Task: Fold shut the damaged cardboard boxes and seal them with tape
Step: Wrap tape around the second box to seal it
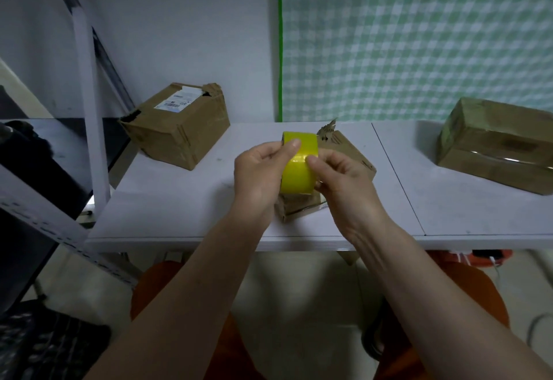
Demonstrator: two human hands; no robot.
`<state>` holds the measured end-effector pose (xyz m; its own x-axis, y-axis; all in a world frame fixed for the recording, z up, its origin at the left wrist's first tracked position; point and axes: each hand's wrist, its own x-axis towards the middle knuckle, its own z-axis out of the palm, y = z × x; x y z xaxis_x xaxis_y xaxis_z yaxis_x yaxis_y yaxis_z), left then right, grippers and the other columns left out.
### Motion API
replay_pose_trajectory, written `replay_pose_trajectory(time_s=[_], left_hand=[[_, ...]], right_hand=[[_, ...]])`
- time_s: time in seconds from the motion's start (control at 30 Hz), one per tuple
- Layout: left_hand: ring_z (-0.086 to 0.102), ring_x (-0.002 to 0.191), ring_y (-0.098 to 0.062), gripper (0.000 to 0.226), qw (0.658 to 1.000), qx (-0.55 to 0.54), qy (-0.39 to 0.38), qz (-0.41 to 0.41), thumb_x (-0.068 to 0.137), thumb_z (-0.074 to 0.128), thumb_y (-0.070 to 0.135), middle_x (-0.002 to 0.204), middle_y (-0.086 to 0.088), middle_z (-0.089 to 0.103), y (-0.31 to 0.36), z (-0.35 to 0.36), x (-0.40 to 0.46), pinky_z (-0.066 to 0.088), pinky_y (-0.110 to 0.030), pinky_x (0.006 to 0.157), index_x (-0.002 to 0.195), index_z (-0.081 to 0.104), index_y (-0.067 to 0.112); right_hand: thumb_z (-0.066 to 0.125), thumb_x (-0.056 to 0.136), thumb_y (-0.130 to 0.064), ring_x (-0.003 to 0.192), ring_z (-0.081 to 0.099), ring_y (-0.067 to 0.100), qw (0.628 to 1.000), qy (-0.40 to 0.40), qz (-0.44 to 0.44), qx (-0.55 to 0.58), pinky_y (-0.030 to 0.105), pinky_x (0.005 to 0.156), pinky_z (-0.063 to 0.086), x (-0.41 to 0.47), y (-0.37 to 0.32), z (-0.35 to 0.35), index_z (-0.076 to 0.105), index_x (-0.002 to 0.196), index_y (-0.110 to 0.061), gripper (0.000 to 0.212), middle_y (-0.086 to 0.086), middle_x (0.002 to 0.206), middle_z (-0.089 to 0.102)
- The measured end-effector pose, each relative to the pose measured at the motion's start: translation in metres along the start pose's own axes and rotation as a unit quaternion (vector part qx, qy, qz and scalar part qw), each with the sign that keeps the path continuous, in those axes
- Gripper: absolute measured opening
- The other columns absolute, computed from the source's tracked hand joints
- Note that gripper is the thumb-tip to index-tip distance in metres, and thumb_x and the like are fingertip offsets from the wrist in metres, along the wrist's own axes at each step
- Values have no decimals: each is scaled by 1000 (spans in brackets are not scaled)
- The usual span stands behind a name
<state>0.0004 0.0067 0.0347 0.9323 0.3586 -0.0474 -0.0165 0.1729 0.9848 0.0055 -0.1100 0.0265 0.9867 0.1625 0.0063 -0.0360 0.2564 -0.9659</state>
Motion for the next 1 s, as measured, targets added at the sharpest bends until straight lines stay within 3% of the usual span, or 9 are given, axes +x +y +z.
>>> replay_pose_trajectory(time_s=[0.1,0.23,0.33,0.43,0.53,0.63,0.83,0.93,1.0], left_hand=[[62,68,-21,16,1000,-10,12,-22,83,72,24,77,-11,69,3,1,5,52,-38,68,83,72,9],[68,79,-15,22,998,25,-64,14,87,67,12,92,-9,73,3,-2,-2,57,-35,75,107,70,4],[68,92,-14,35,989,44,-126,66,85,65,-2,103,-8,72,-3,-5,-10,56,-30,85,118,65,7],[65,88,-11,49,977,89,-157,111,78,68,-10,95,-4,70,-10,-8,-13,54,-29,87,116,62,21],[66,82,-9,47,977,90,-151,123,76,70,-11,91,-6,69,-12,-8,-15,55,-25,82,114,64,16],[68,78,-8,40,987,33,-122,104,78,67,-11,87,-4,71,-8,-5,-16,56,-24,78,112,65,11],[69,86,-20,18,995,-46,-83,42,88,63,4,95,-11,74,-3,-4,-9,57,-36,80,104,70,8],[69,84,-24,21,996,-61,-69,18,90,63,10,96,-17,72,-2,-4,-4,57,-37,77,108,68,-1],[68,82,-24,21,997,-40,-67,21,90,64,13,94,-16,73,-3,-6,-3,57,-39,78,106,69,1]], right_hand=[[58,89,-1,66,60,3,1000,-11,-8,-12,15,61,46,-5,4,0,65,94,-7,11,1,79,66],[57,91,-11,68,53,16,999,29,11,21,28,64,44,0,0,1,61,82,-6,11,9,75,59],[55,93,-13,76,54,24,995,69,25,65,33,68,47,6,-4,1,60,85,-2,14,16,81,59],[55,94,-18,81,57,27,990,99,34,96,37,74,48,10,-7,4,62,86,-2,19,19,85,62],[55,94,-23,81,54,28,988,121,26,96,38,73,45,10,-7,7,62,94,-2,22,20,87,60],[55,94,-23,77,52,23,996,84,0,43,33,69,44,8,-5,9,58,77,-11,21,14,80,58],[53,94,-9,75,58,12,998,-1,-56,-30,18,64,49,-2,0,4,62,93,-9,9,4,82,64],[54,91,-2,79,63,9,997,-42,-54,-37,19,70,52,-2,3,-2,63,100,-8,14,-2,85,69],[56,91,-3,83,63,16,998,-32,-43,-27,26,74,52,-1,4,-4,64,101,-6,14,5,89,69]])
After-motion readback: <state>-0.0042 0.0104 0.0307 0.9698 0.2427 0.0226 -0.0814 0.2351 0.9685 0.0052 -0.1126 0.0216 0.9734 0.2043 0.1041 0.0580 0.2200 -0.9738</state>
